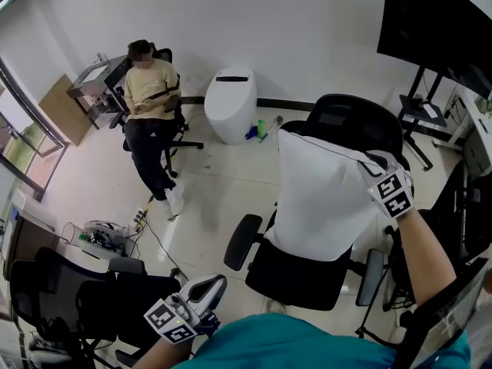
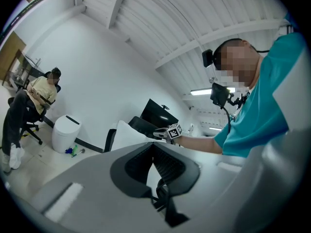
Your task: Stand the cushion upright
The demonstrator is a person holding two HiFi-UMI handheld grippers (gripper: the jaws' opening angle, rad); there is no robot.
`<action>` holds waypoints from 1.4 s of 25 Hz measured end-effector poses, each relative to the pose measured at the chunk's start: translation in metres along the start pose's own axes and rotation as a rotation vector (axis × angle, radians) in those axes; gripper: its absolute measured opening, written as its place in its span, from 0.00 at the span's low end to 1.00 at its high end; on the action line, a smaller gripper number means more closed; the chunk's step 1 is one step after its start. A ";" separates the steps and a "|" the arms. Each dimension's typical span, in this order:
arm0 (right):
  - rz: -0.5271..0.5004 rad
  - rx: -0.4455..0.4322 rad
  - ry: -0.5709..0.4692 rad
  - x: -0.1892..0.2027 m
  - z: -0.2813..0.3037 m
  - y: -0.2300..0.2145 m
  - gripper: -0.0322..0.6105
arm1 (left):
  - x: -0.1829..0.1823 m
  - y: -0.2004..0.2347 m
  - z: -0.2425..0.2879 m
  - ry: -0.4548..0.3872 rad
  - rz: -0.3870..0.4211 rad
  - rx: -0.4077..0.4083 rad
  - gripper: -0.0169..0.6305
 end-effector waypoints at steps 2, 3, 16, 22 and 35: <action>0.149 0.004 -0.038 0.003 -0.016 -0.001 0.21 | -0.002 -0.004 -0.011 -0.007 0.007 0.011 0.05; 0.216 0.003 -0.057 0.005 -0.027 0.002 0.21 | -0.003 -0.006 -0.018 -0.010 0.011 0.016 0.05; 0.559 -0.125 -0.134 0.014 -0.282 0.223 0.16 | 0.001 -0.052 -0.162 0.036 0.055 0.224 0.05; 0.608 -0.131 -0.156 0.019 -0.379 0.298 0.15 | 0.016 -0.110 -0.174 0.036 0.024 0.331 0.05; 0.675 -0.240 -0.243 0.095 -0.558 0.371 0.15 | 0.122 -0.310 -0.185 0.002 -0.040 0.353 0.05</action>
Point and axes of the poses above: the fingertips, and each gripper's own axes: z forward along the fingers, y to its left, x out of its underside, the point moved 2 cm from there along -z, backward along the fingers, and after that the axes turned 5 degrees about x, right-handed, at the moved point
